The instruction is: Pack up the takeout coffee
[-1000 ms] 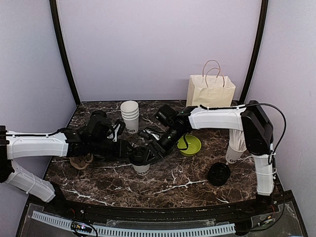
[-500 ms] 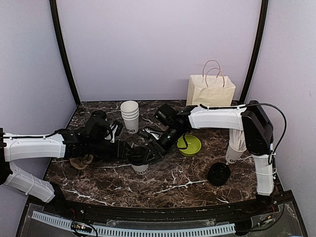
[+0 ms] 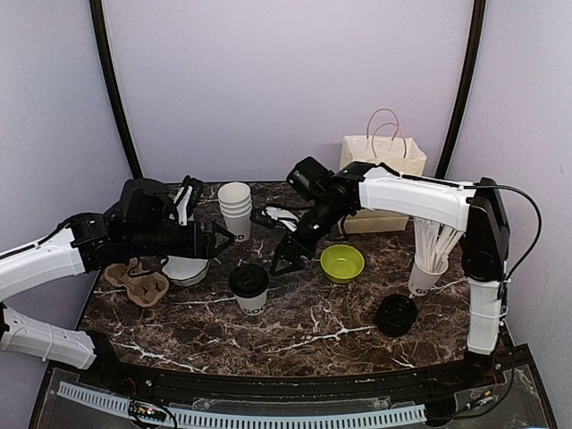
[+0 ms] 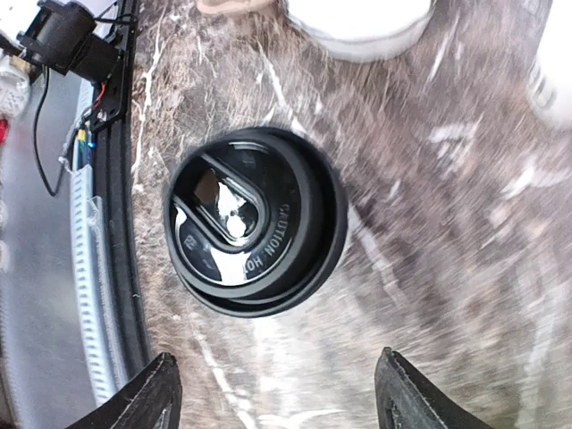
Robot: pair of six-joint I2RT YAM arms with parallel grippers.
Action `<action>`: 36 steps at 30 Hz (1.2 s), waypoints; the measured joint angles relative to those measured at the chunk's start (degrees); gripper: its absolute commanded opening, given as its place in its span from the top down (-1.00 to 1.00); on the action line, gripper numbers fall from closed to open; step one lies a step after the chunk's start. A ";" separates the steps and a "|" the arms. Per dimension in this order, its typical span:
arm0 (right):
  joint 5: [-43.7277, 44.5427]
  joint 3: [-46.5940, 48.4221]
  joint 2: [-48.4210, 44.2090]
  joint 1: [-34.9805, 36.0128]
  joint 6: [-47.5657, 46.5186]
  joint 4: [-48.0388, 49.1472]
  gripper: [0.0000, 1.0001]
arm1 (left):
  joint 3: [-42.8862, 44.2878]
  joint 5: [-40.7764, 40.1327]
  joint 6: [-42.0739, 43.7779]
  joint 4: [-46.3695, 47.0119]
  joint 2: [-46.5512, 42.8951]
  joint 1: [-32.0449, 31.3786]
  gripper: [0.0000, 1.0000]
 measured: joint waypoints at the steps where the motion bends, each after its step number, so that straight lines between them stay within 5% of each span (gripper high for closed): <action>1: 0.98 0.72 -0.39 0.15 -1.75 0.00 -0.55 | 0.00 -1.03 0.20 -0.55 -0.46 0.00 -0.57; 4: 4.09 2.97 -1.22 1.01 -6.16 -0.15 -0.64 | 0.00 -4.26 0.61 -1.70 -1.97 0.00 -0.57; 5: 4.79 4.07 -1.20 1.53 -7.43 -0.26 -0.89 | 0.00 -5.05 0.66 -1.90 -2.51 0.00 -0.57; 7: 5.68 6.03 -0.98 2.62 -8.74 -0.72 -0.97 | 0.00 -6.40 0.66 -2.25 -3.61 0.00 -0.57; 17: 8.41 14.95 6.93 6.93 -11.67 -2.84 -0.97 | -1.60 -11.32 0.07 -3.69 -8.94 0.00 -0.58; 36: 10.19 16.79 12.11 7.67 -10.58 -5.97 -0.83 | -5.05 -12.35 -0.94 -4.39 -10.23 0.00 -0.58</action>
